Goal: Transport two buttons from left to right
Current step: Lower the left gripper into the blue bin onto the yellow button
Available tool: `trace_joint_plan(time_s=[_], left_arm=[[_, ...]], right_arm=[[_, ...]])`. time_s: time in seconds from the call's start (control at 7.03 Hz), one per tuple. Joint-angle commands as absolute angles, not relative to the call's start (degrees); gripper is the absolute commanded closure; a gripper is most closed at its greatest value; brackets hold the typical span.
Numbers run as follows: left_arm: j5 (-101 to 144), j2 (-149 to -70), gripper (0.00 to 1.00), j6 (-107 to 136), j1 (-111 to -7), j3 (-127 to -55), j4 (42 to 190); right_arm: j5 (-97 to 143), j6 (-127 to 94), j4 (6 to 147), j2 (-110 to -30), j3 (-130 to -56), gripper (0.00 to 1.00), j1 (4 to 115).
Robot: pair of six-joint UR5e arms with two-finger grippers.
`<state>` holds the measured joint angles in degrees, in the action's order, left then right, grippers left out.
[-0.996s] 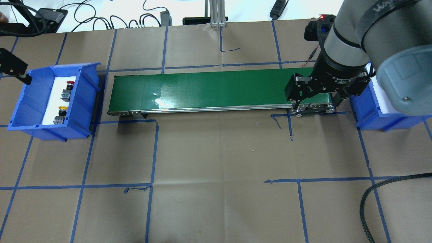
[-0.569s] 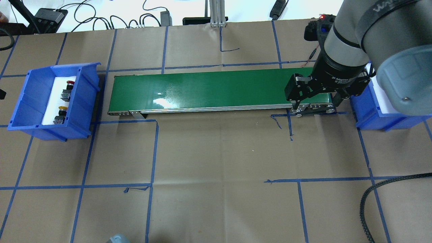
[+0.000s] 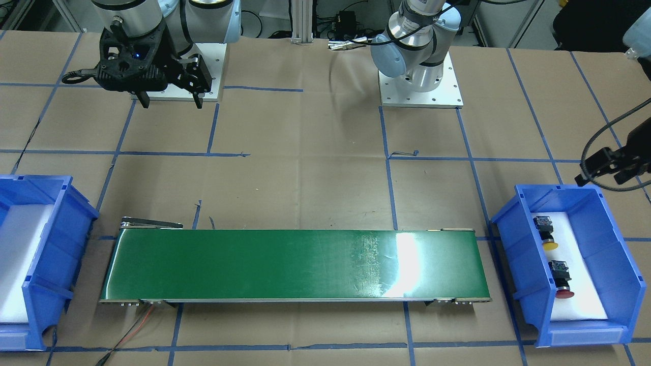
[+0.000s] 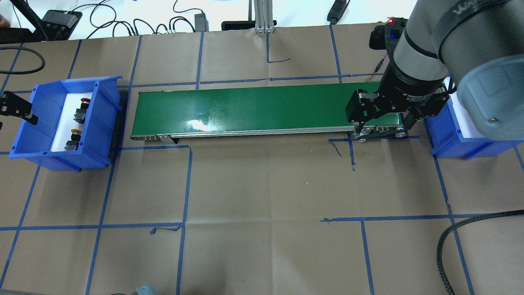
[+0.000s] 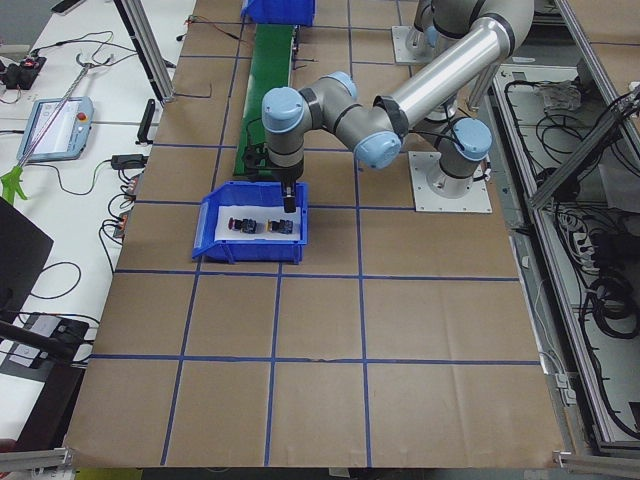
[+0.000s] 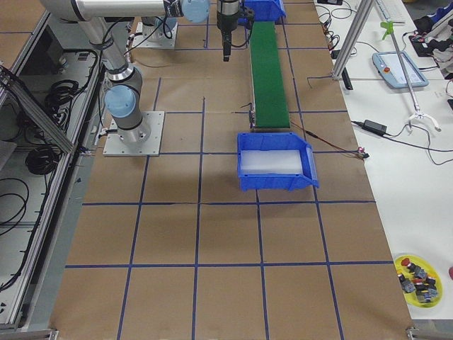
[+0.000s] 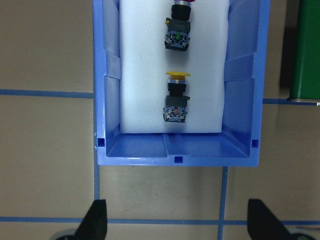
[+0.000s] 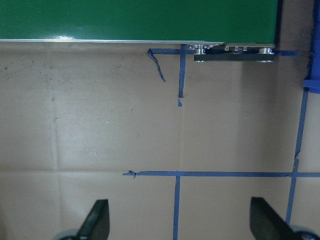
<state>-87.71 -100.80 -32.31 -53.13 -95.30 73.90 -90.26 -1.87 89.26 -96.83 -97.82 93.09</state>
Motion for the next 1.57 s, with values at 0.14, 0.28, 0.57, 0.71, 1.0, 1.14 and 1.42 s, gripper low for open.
trace_joint_plan(time_s=[0.14,0.28,0.57,0.71,1.0,1.14,1.42], left_arm=[[-87.80,-106.60,0.00,-32.95,-54.84,-97.65,64.87],[-87.80,-107.48,0.00,-33.13,-54.84,-98.08,63.38],[-87.89,-109.94,0.00,-36.79,-54.84,-101.05,58.14],[-88.06,-111.08,0.00,-37.43,-54.84,-103.25,54.62],[-88.33,-112.23,0.00,-37.35,-54.76,-105.46,52.73],[-88.50,-112.41,0.00,-37.27,-54.58,-106.16,52.91],[-88.51,-113.29,0.14,-37.18,-54.49,-105.65,52.56]], right_arm=[[-90.18,-1.93,89.30,-96.59,-97.82,0.00,93.16],[-90.18,-1.93,89.21,-96.07,-97.82,0.00,93.08],[-90.18,-1.93,89.21,-95.98,-97.82,0.00,93.16],[-90.09,-1.93,89.30,-95.89,-97.82,0.00,93.16],[-90.09,-1.93,89.30,-95.89,-97.82,0.00,93.16],[-90.09,-1.93,89.30,-95.89,-97.82,0.00,93.08],[-90.09,-2.02,89.30,-95.80,-97.82,0.00,93.16]])
